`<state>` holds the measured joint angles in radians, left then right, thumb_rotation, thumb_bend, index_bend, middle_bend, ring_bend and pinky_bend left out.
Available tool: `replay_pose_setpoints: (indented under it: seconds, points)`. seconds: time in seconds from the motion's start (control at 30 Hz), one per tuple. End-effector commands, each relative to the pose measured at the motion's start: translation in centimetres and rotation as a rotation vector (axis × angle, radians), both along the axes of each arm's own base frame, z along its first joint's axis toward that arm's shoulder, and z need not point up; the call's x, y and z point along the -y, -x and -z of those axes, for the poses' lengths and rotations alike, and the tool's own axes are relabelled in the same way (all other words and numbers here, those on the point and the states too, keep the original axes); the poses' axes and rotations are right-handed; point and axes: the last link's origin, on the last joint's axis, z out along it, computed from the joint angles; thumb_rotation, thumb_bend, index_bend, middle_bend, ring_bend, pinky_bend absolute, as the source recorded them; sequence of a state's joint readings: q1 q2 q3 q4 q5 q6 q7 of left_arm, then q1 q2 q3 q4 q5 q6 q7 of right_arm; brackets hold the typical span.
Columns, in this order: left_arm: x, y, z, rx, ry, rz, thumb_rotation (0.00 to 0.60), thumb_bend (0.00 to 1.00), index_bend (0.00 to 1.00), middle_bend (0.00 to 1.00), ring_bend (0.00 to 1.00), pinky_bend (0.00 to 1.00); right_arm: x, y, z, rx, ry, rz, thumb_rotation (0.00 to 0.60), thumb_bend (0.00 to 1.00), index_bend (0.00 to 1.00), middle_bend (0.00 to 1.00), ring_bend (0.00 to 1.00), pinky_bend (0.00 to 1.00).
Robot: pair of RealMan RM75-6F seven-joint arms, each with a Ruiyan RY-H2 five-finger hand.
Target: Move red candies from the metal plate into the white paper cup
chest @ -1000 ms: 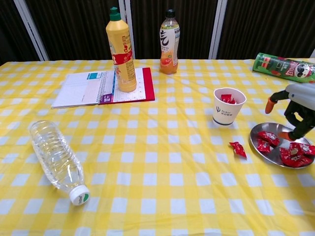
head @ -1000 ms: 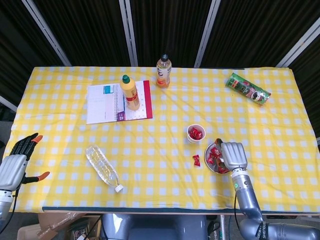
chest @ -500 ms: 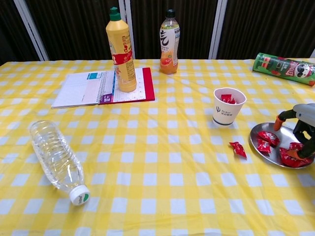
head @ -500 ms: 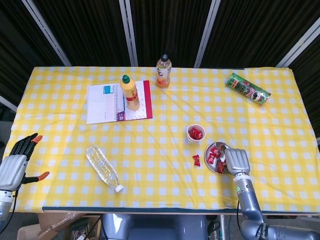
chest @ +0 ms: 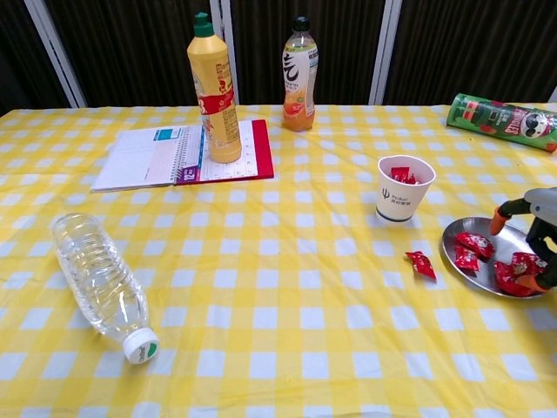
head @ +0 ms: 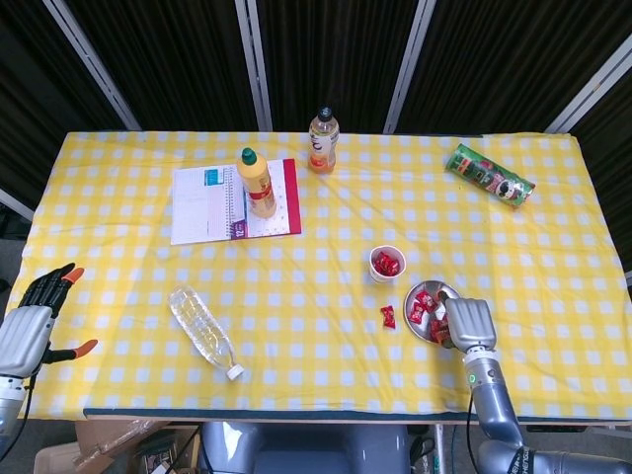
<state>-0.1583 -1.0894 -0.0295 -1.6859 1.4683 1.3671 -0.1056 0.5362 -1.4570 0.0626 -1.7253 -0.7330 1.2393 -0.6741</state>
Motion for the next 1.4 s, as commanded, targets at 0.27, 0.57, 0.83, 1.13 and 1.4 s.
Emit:
replay_pose_setpoints:
  seconds: [0.27,0.57,0.83,1.13,1.4]
  points:
    - [-0.1,-0.1,0.1,-0.002,0.001,-0.004,0.6,0.04,0.0,0.0,0.0,0.0,0.2,0.7,0.0,-0.016,-0.008,0.02,0.6,0.31,0.29,0.8,0.85,0.96]
    - [0.0,0.0,0.1,-0.001,0.002,-0.008,0.6,0.04,0.0,0.0,0.0,0.0,0.7,1.1,0.6,-0.011,-0.012,0.039,0.6,0.31,0.29,0.8,0.85,0.96]
    - [-0.1,0.0,0.1,0.001,0.003,-0.011,0.6,0.04,0.0,0.0,0.0,0.0,1.2,1.6,1.1,-0.024,-0.02,0.062,0.6,0.31,0.43,0.8,0.85,0.96]
    - [-0.1,0.1,0.0,0.004,0.004,-0.012,0.6,0.04,0.0,0.0,0.0,0.0,1.6,1.7,1.4,0.001,-0.003,0.055,0.6,0.41,0.66,0.8,0.86,0.96]
    - [0.0,0.0,0.0,0.009,0.003,-0.009,0.6,0.04,0.0,0.0,0.0,0.0,1.7,1.2,1.4,0.041,0.024,0.017,0.6,0.46,0.69,0.8,0.87,0.96]
